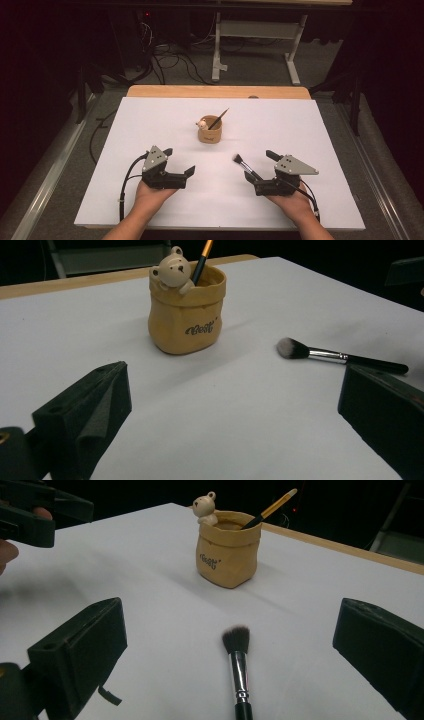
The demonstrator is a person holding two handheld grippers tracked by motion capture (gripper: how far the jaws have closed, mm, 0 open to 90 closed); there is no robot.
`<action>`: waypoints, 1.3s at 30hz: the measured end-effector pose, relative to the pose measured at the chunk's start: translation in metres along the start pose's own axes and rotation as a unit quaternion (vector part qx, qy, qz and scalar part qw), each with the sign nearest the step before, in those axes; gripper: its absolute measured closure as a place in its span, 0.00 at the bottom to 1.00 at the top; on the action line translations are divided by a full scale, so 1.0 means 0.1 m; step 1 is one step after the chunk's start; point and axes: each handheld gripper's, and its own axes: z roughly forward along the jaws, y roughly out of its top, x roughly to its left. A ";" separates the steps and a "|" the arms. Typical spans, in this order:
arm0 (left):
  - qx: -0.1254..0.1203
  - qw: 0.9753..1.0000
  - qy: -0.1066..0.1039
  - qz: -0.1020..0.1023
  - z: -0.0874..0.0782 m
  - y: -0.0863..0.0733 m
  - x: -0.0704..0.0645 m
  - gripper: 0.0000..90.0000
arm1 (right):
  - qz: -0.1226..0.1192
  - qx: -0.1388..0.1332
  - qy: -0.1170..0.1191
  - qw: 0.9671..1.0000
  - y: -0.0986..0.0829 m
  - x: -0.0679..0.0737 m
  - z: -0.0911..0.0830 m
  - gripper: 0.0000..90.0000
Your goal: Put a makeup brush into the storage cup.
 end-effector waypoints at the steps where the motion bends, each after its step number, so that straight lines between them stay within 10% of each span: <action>1: -0.005 1.000 -0.002 -0.005 -0.01 -0.01 0.01 0.04 | -0.002 -0.003 -0.001 1.000 0.00 0.00 0.00 0.02; 39: -0.033 0.999 -0.017 0.031 -0.12 -0.06 -0.03 0.01 | 0.013 -0.007 -0.033 0.999 0.00 -0.02 -0.03 0.02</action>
